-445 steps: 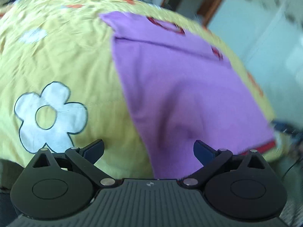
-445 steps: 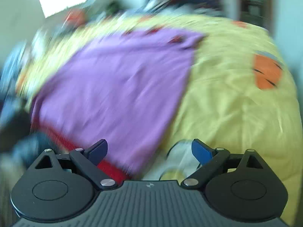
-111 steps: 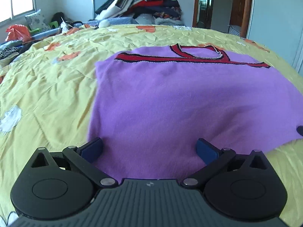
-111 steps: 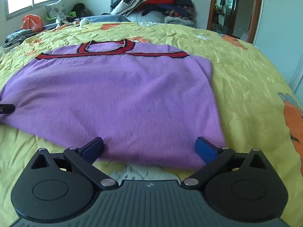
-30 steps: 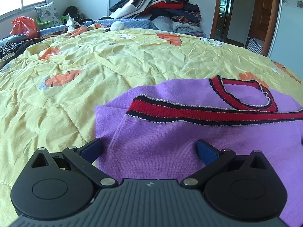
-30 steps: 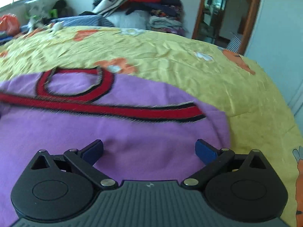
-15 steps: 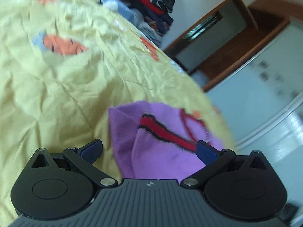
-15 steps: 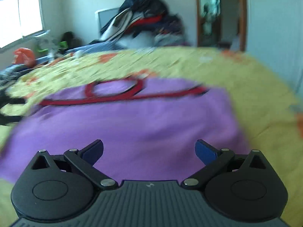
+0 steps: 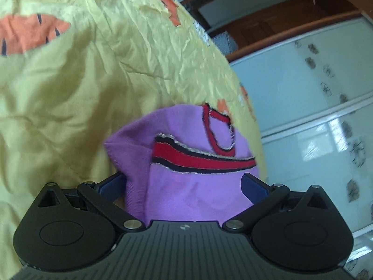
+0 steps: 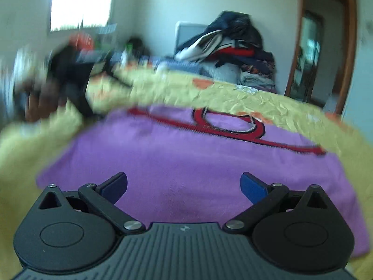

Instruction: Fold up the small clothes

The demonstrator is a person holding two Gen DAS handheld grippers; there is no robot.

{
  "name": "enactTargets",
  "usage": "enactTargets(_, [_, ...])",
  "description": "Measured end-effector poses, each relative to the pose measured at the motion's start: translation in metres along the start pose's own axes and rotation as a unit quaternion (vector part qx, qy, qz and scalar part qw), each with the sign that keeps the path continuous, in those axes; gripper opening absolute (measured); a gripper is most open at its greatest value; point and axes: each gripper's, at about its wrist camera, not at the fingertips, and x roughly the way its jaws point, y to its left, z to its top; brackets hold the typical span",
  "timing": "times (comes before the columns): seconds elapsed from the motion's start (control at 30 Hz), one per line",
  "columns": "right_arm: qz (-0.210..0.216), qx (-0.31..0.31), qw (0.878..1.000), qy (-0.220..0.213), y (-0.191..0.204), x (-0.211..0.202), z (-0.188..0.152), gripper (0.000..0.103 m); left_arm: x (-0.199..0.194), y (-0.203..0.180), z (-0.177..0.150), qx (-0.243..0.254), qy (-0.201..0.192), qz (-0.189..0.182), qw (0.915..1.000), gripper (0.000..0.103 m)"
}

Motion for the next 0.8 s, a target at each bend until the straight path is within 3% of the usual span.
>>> enactTargets(0.03, [-0.008,-0.021,1.0,-0.006,0.011,-0.002,0.0,0.103,0.001,0.0,0.0,0.005,0.005,0.004,1.0,0.103])
enactTargets(0.1, [0.047,-0.035,0.998,0.007,0.025,-0.003,0.002,0.103,0.005,-0.004,0.002,0.014,0.012,0.01,0.9998,0.103])
enactTargets(0.17, [0.099,-0.003,0.995,0.007,0.032,-0.005,0.002,0.103,0.012,-0.012,0.003,0.024,0.015,0.023,0.9993,0.103])
enactTargets(0.27, [0.148,0.005,0.989,0.023,0.049,0.0,0.005,0.103,0.022,-0.02,0.004,0.029,0.017,0.034,0.9988,0.094])
enactTargets(0.3, [0.162,0.002,0.986,0.034,0.055,0.001,0.006,0.103,0.026,-0.023,0.006,0.033,0.02,0.042,0.9984,0.07])
enactTargets(0.33, [0.169,0.0,0.985,0.032,0.059,0.0,0.006,0.103,0.029,-0.023,0.007,0.036,0.025,0.054,0.9976,0.024])
enactTargets(0.37, [0.163,-0.008,0.986,0.026,0.067,-0.003,0.005,0.103,0.034,-0.022,0.008,0.037,0.03,0.073,0.9962,0.009])
enactTargets(0.53, [0.115,-0.146,0.983,0.004,0.109,-0.012,0.007,0.103,0.032,-0.014,0.002,0.022,0.006,0.062,0.9978,0.012])
enactTargets(0.67, [0.104,-0.197,0.975,0.005,0.132,-0.002,0.015,0.103,0.018,-0.01,-0.001,0.011,-0.001,0.053,0.9985,0.012])
enactTargets(0.73, [0.095,-0.22,0.971,0.002,0.145,0.001,0.015,0.098,0.016,-0.007,-0.001,-0.001,-0.001,0.049,0.9988,0.012])
enactTargets(0.77, [0.102,-0.234,0.967,0.005,0.151,0.003,0.016,0.079,0.016,-0.007,-0.001,-0.004,-0.001,0.046,0.999,0.012])
enactTargets(0.8, [0.1,-0.251,0.963,0.011,0.158,0.007,0.014,0.05,0.016,-0.006,0.0,-0.007,-0.001,0.045,0.999,0.012])
